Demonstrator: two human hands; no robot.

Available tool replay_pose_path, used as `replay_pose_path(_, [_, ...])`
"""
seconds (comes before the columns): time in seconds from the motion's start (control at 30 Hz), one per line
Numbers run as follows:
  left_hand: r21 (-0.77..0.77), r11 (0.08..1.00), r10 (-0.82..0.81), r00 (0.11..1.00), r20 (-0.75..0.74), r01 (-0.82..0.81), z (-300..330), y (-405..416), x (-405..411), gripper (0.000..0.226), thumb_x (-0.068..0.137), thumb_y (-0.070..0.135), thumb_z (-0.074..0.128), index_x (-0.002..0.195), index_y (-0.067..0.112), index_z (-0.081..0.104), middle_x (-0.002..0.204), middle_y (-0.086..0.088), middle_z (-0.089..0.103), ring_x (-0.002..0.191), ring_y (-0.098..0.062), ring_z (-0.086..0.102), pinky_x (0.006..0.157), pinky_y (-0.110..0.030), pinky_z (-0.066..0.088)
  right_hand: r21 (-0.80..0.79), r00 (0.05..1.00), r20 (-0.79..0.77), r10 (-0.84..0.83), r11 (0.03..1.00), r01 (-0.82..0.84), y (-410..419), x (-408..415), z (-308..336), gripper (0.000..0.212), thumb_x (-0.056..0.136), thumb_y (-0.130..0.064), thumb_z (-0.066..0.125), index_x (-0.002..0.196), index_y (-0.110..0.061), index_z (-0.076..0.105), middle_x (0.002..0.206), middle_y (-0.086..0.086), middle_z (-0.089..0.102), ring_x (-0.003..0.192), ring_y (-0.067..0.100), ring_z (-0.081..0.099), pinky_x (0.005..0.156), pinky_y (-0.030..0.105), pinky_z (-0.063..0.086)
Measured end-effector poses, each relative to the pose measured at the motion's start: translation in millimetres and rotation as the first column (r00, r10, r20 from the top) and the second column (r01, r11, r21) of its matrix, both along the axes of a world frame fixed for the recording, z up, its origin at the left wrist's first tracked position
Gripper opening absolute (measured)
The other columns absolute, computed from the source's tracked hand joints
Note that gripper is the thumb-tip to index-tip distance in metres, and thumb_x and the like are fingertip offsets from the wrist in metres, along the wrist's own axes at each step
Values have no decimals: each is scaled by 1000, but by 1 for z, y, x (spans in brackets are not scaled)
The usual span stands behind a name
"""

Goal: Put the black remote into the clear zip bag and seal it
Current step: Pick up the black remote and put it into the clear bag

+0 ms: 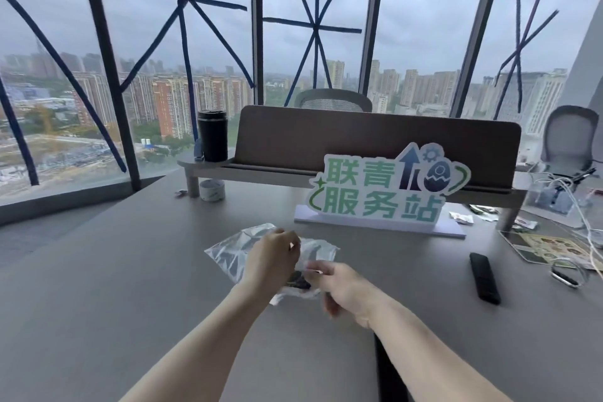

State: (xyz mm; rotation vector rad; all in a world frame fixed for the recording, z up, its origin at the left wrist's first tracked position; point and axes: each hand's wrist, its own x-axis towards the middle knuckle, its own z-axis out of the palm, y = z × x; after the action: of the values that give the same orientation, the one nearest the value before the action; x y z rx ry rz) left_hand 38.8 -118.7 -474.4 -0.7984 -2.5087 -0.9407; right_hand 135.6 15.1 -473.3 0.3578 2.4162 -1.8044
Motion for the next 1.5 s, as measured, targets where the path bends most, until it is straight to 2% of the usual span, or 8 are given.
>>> replay_pose_path(0.1, [-8, 1000, -27, 1000, 2, 27, -6, 0, 2, 15, 83, 15, 55, 77, 12, 68, 82, -8, 67, 73, -31, 62, 62, -37, 49, 124, 990, -30, -141, 982, 143, 14, 15, -8, 19, 92, -19, 56, 106, -20, 69, 95, -2, 75, 36, 16, 51, 35, 20, 38])
replay_pose_path(0.23, [-58, 998, 5, 999, -35, -7, -15, 2, 14, 13, 86, 18, 54, 81, 15, 66, 90, -3, 66, 79, -30, 62, 59, -33, 39, 565, 953, -35, -300, 781, 266, 59, 48, -13, 27, 86, -27, 53, 61, -17, 57, 60, -1, 64, 53, 23, 57, 55, 27, 46])
replay_pose_path(0.37, [-76, 996, 46, 999, 17, -45, -25, 13, 32, 12, 88, 25, 47, 82, 18, 54, 95, -4, 63, 78, -33, 61, 59, -38, 47, 862, 901, 219, -375, 507, 1, 67, 82, -9, 58, 79, -73, 49, 94, -19, 66, 92, 1, 67, 89, 25, 64, 75, 31, 43])
replay_pose_path(0.63, [-103, 992, 81, 992, 97, -71, -43, 37, 50, 23, 87, 19, 44, 100, 24, 62, 104, -9, 69, 90, -33, 64, 62, -33, 40, 766, 948, 220, -231, 642, -22, 46, 90, -29, 35, 77, -52, 60, 93, -21, 55, 112, 5, 68, 107, 28, 64, 76, 33, 45])
replay_pose_path(0.77, [-5, 1000, 20, 993, 117, -20, -37, 54, 50, 19, 88, 25, 47, 89, 25, 66, 94, -5, 71, 87, -31, 63, 67, -35, 47, 355, 967, 20, -255, 906, 232, 76, 102, -19, 28, 90, -41, 59, 80, -17, 49, 76, 10, 69, 61, 28, 72, 58, 40, 59])
replay_pose_path(0.93, [121, 986, -128, 987, 100, 116, -2, 99, 51, 23, 91, 25, 50, 101, 24, 70, 100, -2, 74, 89, -25, 65, 74, -35, 52, 68, 981, 144, -130, 990, 121, 102, 111, 9, 7, 92, -14, 57, 90, -9, 52, 66, 11, 60, 33, 18, 53, 38, 19, 42])
replay_pose_path(1.23, [180, 961, -230, 969, 92, 211, 14, 135, 60, 19, 88, 25, 56, 97, 22, 73, 89, -3, 75, 73, -21, 65, 66, -30, 51, -167, 967, 0, -256, 953, 253, 118, 58, 6, 19, 92, 0, 54, 107, -1, 65, 76, 11, 60, 60, 21, 59, 51, 31, 50])
replay_pose_path(1.5, [150, 975, -185, 971, 153, 163, -8, 125, 58, 22, 90, 26, 52, 92, 18, 73, 87, 0, 75, 81, -23, 65, 68, -32, 48, 310, 704, -120, -700, 647, 696, 199, 100, -25, 20, 82, -18, 48, 92, -19, 66, 89, 3, 71, 65, 25, 63, 60, 32, 52])
